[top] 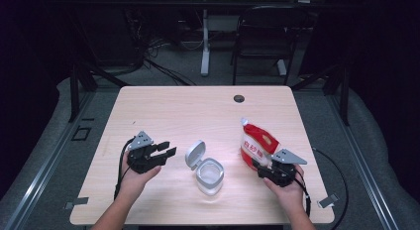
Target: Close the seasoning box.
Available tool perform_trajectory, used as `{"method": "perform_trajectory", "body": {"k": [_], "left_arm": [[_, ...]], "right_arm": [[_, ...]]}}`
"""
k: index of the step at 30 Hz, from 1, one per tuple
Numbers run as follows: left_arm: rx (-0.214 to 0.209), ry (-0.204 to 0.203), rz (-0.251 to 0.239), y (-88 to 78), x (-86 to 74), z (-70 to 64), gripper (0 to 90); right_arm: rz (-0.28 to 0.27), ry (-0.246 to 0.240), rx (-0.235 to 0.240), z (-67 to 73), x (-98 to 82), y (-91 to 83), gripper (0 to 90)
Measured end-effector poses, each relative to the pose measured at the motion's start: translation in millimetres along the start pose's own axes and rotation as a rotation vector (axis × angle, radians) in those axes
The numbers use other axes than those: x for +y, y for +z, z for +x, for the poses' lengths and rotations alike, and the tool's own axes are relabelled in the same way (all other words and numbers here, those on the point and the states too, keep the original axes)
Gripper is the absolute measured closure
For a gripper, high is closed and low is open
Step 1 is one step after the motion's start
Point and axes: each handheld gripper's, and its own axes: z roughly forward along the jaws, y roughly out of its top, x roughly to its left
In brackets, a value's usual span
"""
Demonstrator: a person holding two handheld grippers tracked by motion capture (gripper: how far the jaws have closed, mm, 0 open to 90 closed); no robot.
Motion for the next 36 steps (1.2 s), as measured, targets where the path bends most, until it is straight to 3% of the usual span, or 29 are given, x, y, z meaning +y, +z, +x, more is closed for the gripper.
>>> {"method": "perform_trajectory", "body": {"k": [4,12,20,28,36], "left_arm": [[0.000,0.000,0.001,0.0,0.0,0.3,60.8],[0.000,0.003,0.002,0.5,-0.1,0.2,60.8],[0.000,0.004,0.005,1.0,-0.3,0.3,60.8],[0.002,0.000,0.008,1.7,-0.7,0.8,60.9],[0.002,-0.003,0.009,2.2,-1.3,1.2,60.9]], "right_arm": [[0.029,-0.017,0.003,0.8,-2.5,3.4,45.4],[0.025,-0.021,-0.006,0.0,-5.0,6.9,48.1],[0.060,-0.050,-0.025,-1.2,-7.3,11.3,52.0],[0.067,-0.048,-0.007,-3.1,-8.4,15.5,44.4],[0.063,-0.017,-0.003,-6.0,-10.0,18.5,46.2]]}}
